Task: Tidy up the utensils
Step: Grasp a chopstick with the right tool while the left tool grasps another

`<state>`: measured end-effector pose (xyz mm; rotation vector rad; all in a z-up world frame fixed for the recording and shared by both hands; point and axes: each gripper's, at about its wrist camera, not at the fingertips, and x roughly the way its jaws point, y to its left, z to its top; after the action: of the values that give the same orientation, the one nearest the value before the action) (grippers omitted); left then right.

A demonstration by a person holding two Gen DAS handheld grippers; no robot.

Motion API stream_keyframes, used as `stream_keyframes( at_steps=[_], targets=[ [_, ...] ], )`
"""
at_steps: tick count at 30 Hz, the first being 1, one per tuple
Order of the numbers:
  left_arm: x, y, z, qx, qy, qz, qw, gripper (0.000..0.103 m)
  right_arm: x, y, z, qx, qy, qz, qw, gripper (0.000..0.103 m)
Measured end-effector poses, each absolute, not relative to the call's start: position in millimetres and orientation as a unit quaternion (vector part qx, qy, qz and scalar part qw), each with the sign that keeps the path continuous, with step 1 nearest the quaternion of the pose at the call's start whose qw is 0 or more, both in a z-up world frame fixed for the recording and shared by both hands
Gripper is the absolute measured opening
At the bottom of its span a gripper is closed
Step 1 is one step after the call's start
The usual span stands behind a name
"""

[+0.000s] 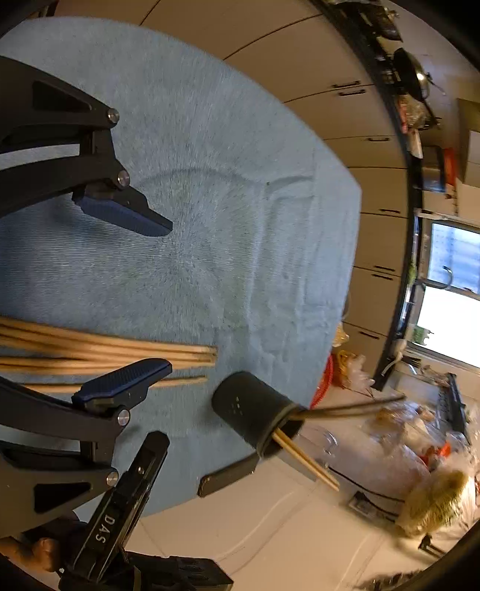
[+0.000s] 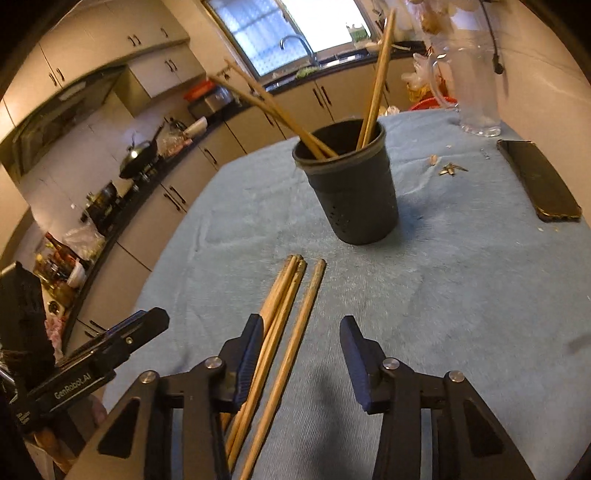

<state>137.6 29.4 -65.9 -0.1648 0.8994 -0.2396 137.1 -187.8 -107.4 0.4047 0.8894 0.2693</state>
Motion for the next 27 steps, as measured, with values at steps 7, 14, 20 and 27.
stream_keyframes(
  at_steps=[7,14,20,27],
  targets=[
    [160,33,-87,-0.094,0.461,-0.117,0.875,0.06,188,-164,-128,0.142,0.481,0.118,0.857,0.035],
    [170,35,-91,-0.093,0.465,-0.125,0.872,0.06,219,-139,-139,0.048,0.505,0.076,0.858,0.02],
    [177,21,-89,-0.083,0.471,-0.149,0.865,0.06,200,-144,-138,0.02,0.503,0.08,0.86,0.01],
    [183,-19,-95,-0.038,0.488,-0.177,0.854,0.06,175,-178,-139,0.046,0.497,0.06,0.864,0.009]
  ],
)
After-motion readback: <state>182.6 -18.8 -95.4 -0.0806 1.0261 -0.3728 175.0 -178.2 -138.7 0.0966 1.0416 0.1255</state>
